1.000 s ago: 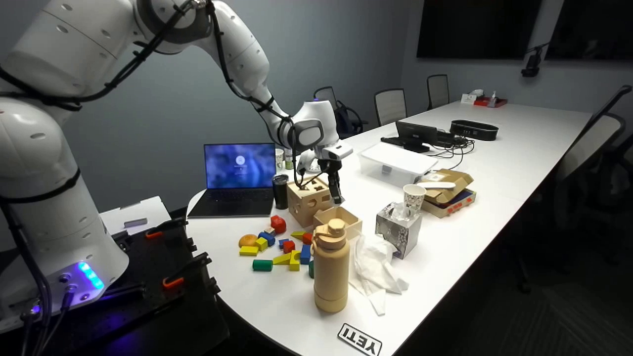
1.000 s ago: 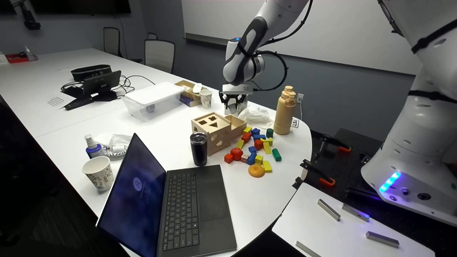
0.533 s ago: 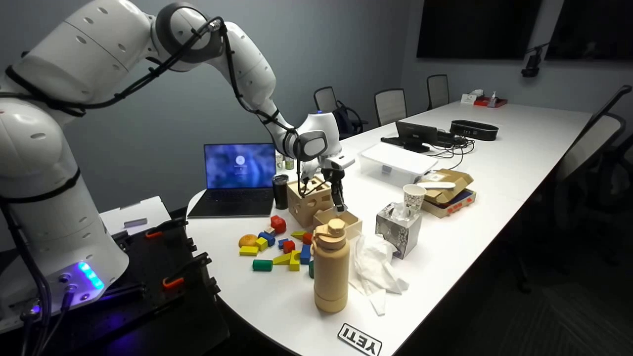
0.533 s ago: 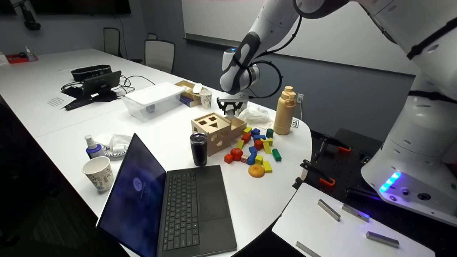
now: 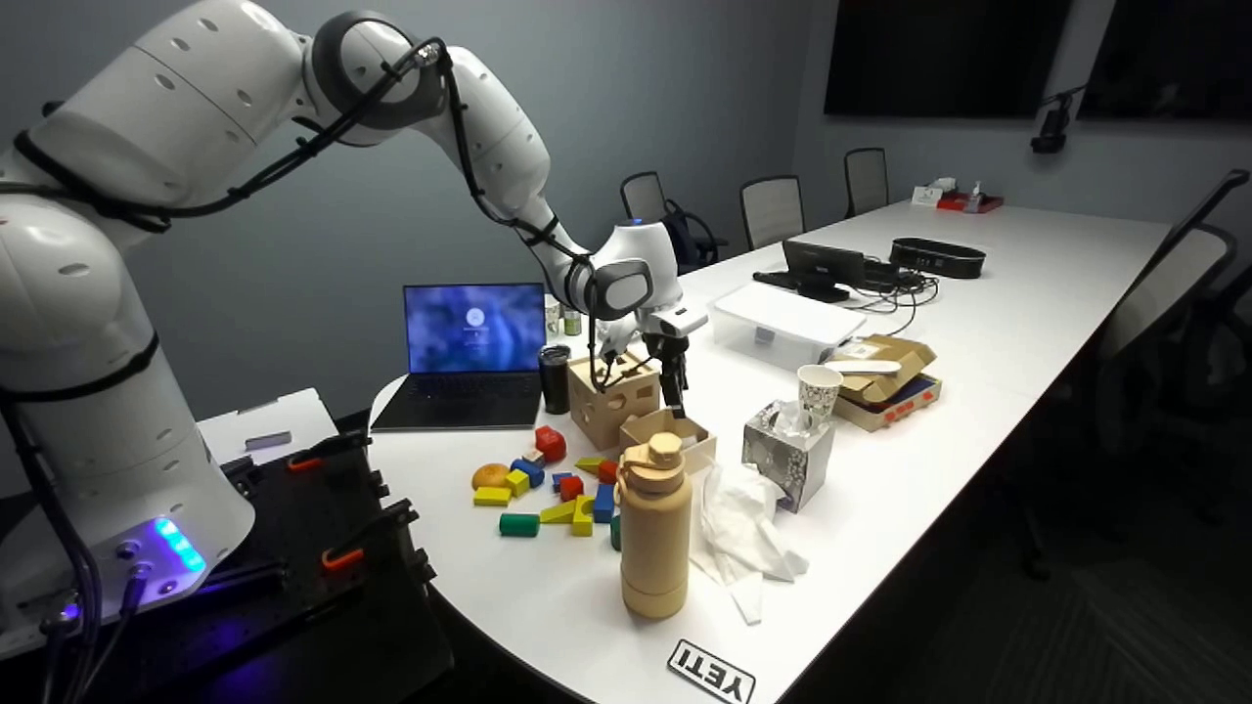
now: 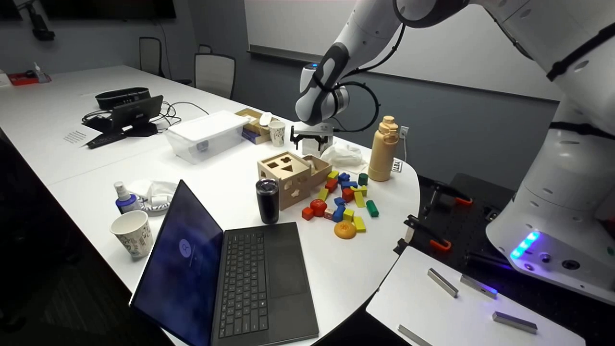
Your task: Put the coffee pod in the wooden box.
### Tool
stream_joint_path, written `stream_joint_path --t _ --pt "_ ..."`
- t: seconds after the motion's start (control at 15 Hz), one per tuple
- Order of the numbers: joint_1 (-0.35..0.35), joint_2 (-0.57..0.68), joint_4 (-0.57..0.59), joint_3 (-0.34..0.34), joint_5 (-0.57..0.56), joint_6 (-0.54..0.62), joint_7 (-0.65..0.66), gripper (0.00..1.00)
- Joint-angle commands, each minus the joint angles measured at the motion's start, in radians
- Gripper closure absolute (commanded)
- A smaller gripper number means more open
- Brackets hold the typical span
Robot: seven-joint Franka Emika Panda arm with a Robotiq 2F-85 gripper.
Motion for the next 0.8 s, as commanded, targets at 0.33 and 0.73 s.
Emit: stream_joint_path --t 0.33,0.73 --pt "-0.03 -0.392 -0.347 0.123 0.089 0.036 -0.088 0.0" --pt "-0.053 -0.597 -0.499 0.191 0.137 -0.065 -0.117 0.0"
